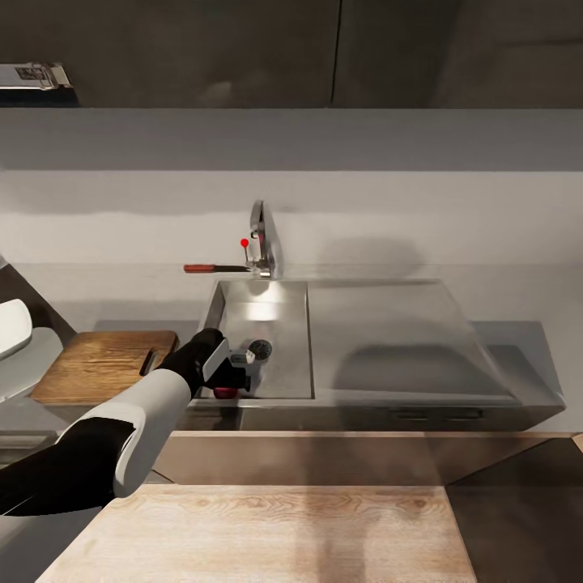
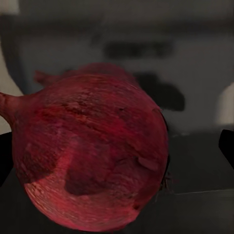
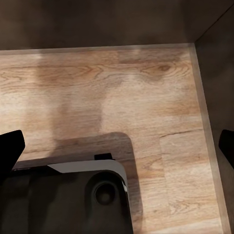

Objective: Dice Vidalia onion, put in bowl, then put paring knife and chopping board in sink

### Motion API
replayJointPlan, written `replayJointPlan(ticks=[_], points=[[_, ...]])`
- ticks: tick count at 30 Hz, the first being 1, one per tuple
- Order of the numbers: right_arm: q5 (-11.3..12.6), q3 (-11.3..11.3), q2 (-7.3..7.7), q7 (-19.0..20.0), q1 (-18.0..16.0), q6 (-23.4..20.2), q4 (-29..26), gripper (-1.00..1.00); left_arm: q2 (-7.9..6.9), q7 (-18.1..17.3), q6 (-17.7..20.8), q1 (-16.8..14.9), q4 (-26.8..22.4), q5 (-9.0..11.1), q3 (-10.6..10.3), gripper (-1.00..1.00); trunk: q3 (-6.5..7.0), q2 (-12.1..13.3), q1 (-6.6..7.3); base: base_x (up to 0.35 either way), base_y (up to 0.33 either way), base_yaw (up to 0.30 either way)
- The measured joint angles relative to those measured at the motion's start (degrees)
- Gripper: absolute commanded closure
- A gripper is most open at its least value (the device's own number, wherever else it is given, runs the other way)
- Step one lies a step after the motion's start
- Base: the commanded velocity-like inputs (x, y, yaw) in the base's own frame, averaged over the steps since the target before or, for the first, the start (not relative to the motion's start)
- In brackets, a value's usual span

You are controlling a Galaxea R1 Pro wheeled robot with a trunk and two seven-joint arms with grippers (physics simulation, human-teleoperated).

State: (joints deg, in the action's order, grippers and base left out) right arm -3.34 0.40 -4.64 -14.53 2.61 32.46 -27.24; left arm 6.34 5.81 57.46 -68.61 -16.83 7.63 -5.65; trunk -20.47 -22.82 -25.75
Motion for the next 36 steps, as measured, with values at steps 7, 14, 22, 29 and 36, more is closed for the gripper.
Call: replayJointPlan(ticks=[7, 14, 22, 29, 36], points=[[0.0, 0.0, 0.00, 0.0, 0.0, 0.0, 0.0, -1.00, 0.00, 0.1, 0.0, 0.0, -0.1, -0.1, 0.0, 1.00, 0.00, 0.0, 0.00, 0.000, 0.000, 0.000], [0.0, 0.0, 0.00, 0.0, 0.0, 0.0, 0.0, -1.00, 0.00, 0.0, 0.0, 0.0, -0.1, -0.1, 0.0, 1.00, 0.00, 0.0, 0.00, 0.000, 0.000, 0.000], [0.0, 0.0, 0.00, 0.0, 0.0, 0.4, 0.0, -1.00, 0.02, 0.1, 0.1, 0.0, -0.5, 0.0, 0.1, 1.00, 0.18, 0.0, 0.00, 0.000, 0.000, 0.000], [0.0, 0.0, 0.00, 0.0, 0.0, 0.4, 0.0, -1.00, 0.19, 0.0, 0.2, 0.0, -2.6, 0.0, 0.2, 1.00, 0.72, 0.0, 0.00, 0.000, 0.000, 0.000], [0.0, 0.0, 0.00, 0.0, 0.0, 0.4, 0.0, -1.00, 0.34, 0.0, 0.4, 0.0, -6.8, 0.0, 0.3, 1.00, 1.29, 0.0, 0.00, 0.000, 0.000, 0.000]])
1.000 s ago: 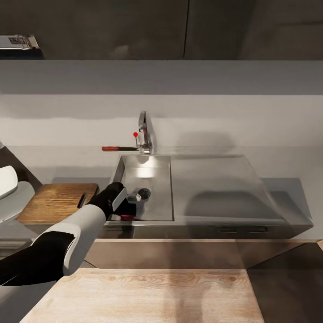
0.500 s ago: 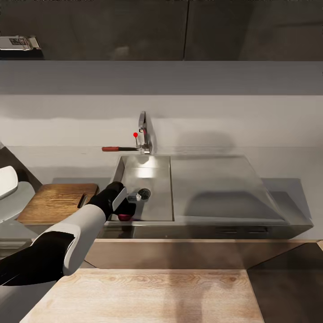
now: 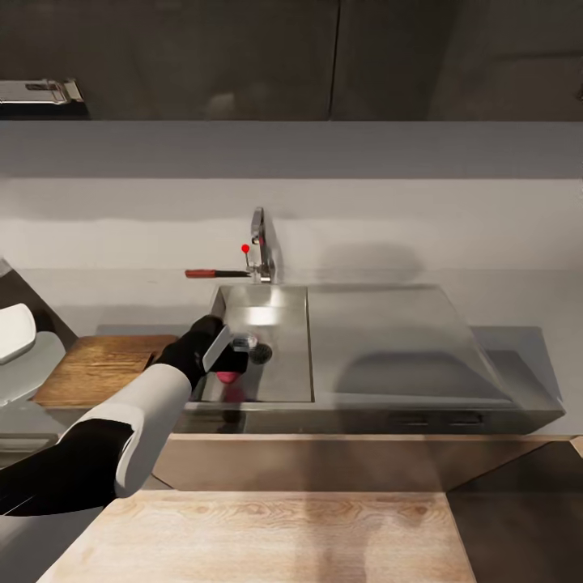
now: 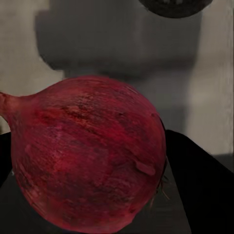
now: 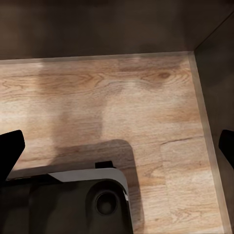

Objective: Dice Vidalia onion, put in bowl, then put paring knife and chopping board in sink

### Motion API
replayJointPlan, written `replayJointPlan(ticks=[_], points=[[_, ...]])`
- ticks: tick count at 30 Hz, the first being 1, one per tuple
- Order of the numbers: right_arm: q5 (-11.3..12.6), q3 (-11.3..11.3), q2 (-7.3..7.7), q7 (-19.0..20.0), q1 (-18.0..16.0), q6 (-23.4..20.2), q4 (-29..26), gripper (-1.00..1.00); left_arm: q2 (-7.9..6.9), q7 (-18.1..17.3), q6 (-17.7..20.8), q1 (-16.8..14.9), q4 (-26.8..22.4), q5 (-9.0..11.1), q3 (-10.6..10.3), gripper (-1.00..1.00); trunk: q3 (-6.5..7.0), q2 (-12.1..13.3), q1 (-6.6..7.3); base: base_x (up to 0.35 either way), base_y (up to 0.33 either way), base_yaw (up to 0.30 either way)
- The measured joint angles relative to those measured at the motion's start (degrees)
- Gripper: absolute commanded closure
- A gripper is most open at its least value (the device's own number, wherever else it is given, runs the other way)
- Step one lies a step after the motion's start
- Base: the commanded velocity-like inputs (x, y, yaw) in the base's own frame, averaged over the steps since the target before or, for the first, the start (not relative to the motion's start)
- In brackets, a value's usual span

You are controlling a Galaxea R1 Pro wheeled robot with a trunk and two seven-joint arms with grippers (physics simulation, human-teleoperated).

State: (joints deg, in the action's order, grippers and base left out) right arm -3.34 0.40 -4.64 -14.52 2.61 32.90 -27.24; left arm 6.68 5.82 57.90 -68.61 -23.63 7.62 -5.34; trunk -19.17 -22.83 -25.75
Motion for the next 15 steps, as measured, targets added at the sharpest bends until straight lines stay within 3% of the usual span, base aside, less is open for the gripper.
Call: replayJointPlan(ticks=[7, 9, 15], points=[[0.0, 0.0, 0.00, 0.0, 0.0, 0.0, 0.0, -1.00, 0.14, 0.0, 0.2, 0.0, -3.7, 0.0, 0.0, 1.00, 0.57, 0.0, 0.00, 0.000, 0.000, 0.000], [0.0, 0.0, 0.00, 0.0, 0.0, 0.0, 0.0, -1.00, 0.05, -0.1, 0.3, 0.0, -7.6, 0.0, -0.2, 1.00, 0.74, 0.0, 0.00, 0.000, 0.000, 0.000], [0.0, 0.0, 0.00, 0.0, 0.0, 0.0, 0.0, -1.00, -0.07, -0.1, 0.3, 0.0, -12.4, 0.1, -0.5, 1.00, 1.26, 0.0, 0.00, 0.000, 0.000, 0.000]])
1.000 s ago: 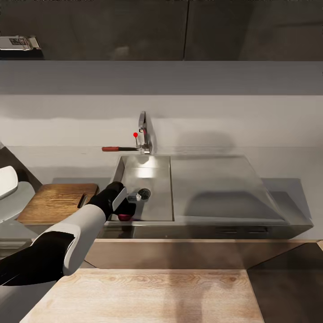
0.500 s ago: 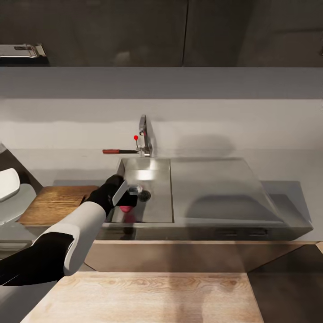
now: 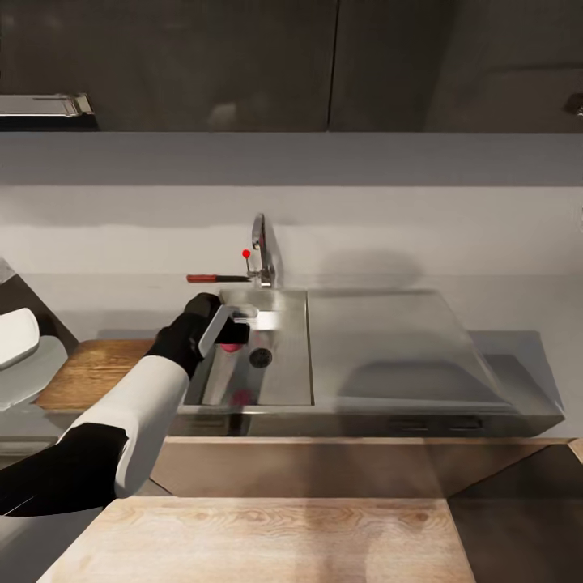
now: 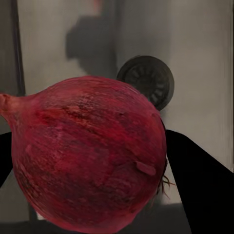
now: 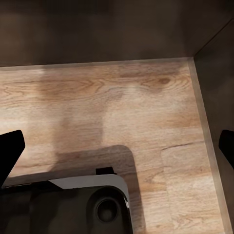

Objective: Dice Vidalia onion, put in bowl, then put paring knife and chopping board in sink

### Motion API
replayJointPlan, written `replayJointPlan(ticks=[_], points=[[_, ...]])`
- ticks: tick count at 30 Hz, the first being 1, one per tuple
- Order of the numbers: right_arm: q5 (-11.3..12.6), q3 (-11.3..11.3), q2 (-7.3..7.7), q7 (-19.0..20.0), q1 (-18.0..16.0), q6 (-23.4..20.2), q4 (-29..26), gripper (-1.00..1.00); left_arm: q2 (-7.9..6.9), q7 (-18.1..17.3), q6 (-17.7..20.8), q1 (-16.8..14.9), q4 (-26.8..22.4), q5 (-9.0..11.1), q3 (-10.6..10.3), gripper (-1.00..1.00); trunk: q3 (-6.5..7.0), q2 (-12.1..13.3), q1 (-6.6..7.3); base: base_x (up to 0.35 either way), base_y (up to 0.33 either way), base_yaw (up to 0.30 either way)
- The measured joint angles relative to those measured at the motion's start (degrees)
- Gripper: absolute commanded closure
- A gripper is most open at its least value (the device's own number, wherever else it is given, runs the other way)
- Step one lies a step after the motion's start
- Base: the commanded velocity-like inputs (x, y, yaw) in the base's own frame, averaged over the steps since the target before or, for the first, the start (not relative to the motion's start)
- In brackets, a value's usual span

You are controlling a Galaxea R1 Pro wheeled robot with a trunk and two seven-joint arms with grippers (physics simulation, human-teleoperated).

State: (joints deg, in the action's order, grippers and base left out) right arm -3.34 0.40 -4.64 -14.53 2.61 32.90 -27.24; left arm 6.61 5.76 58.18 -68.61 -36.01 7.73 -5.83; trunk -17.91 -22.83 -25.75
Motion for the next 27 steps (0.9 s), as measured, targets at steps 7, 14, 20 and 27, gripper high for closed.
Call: replayJointPlan(ticks=[7, 14, 20, 27], points=[[0.0, 0.0, 0.00, 0.0, 0.0, 0.0, 0.0, -1.00, 0.00, 0.0, 0.0, 0.0, -1.4, 0.0, 0.0, 1.00, 0.63, 0.0, 0.00, -0.002, 0.000, 0.000], [0.0, 0.0, 0.00, 0.0, 0.0, 0.0, 0.0, -1.00, 0.00, 0.0, 0.0, 0.0, -2.5, 0.0, 0.0, 1.00, 1.27, 0.0, -0.03, -0.153, 0.000, 0.000], [0.0, 0.0, 0.00, 0.0, 0.0, 0.0, 0.0, -1.00, 0.00, 0.0, 0.0, 0.0, -3.2, 0.0, -0.1, 1.00, 1.81, 0.0, -0.04, -0.320, 0.000, 0.000], [0.0, 0.0, 0.00, 0.0, 0.0, 0.0, 0.0, -1.00, -0.08, 0.0, 0.1, 0.0, -7.2, 0.0, 0.0, 1.00, 2.44, 0.0, 0.00, -0.207, 0.000, 0.000]])
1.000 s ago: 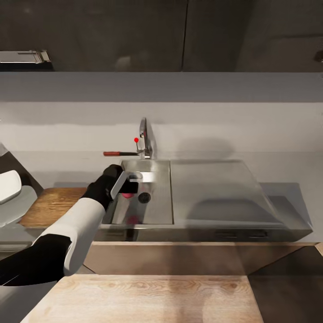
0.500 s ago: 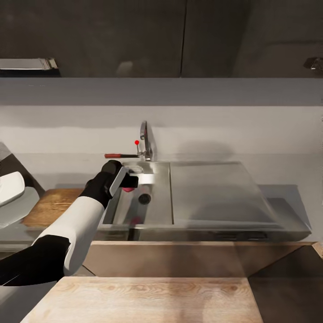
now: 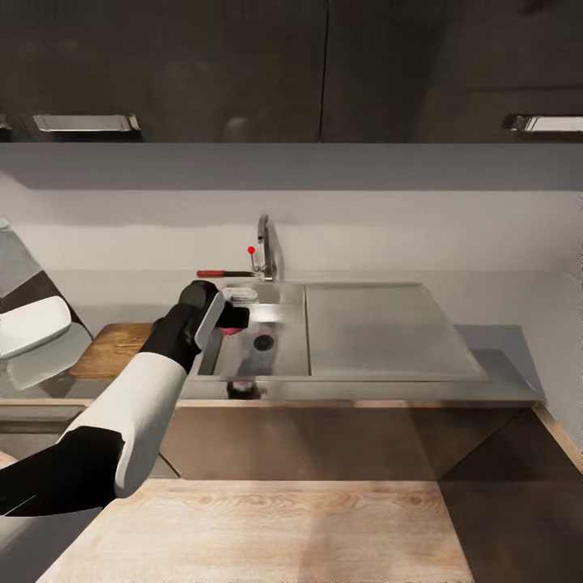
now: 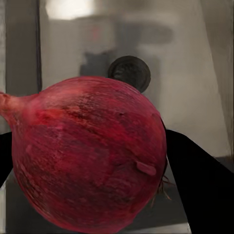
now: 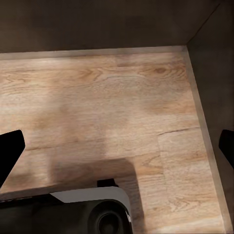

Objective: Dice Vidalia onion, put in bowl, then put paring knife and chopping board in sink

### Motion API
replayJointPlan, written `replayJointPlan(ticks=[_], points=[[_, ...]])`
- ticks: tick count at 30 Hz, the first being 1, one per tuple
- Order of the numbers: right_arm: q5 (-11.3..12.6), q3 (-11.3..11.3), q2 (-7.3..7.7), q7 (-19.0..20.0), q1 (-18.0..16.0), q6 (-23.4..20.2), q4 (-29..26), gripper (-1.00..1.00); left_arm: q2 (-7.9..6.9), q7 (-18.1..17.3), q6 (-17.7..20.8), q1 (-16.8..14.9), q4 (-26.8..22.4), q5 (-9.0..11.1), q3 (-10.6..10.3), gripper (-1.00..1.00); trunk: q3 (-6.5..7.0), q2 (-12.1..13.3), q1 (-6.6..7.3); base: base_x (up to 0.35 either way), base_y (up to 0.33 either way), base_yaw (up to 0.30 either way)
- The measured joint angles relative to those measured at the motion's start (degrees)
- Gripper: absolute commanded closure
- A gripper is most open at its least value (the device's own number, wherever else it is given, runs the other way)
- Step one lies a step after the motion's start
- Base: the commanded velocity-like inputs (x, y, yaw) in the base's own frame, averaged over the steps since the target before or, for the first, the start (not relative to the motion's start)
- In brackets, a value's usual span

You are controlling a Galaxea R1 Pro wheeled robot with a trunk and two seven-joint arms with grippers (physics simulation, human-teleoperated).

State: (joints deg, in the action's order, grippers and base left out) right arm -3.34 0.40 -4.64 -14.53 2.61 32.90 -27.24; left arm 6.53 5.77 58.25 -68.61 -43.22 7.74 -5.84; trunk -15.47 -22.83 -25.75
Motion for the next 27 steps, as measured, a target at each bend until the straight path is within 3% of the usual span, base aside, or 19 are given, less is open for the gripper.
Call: replayJointPlan(ticks=[11, 27], points=[[0.0, 0.0, 0.00, 0.0, 0.0, 0.0, 0.0, -1.00, -0.08, 0.0, 0.0, 0.0, -3.6, 0.1, 0.0, 1.00, 1.00, 0.0, 0.00, -0.007, 0.013, 0.000], [0.0, 0.0, 0.00, 0.0, 0.0, 0.0, 0.0, -1.00, -0.09, 0.0, 0.0, 0.0, -3.7, 0.1, 0.0, 1.00, 2.45, 0.0, -0.01, -0.078, 0.264, 0.000]])
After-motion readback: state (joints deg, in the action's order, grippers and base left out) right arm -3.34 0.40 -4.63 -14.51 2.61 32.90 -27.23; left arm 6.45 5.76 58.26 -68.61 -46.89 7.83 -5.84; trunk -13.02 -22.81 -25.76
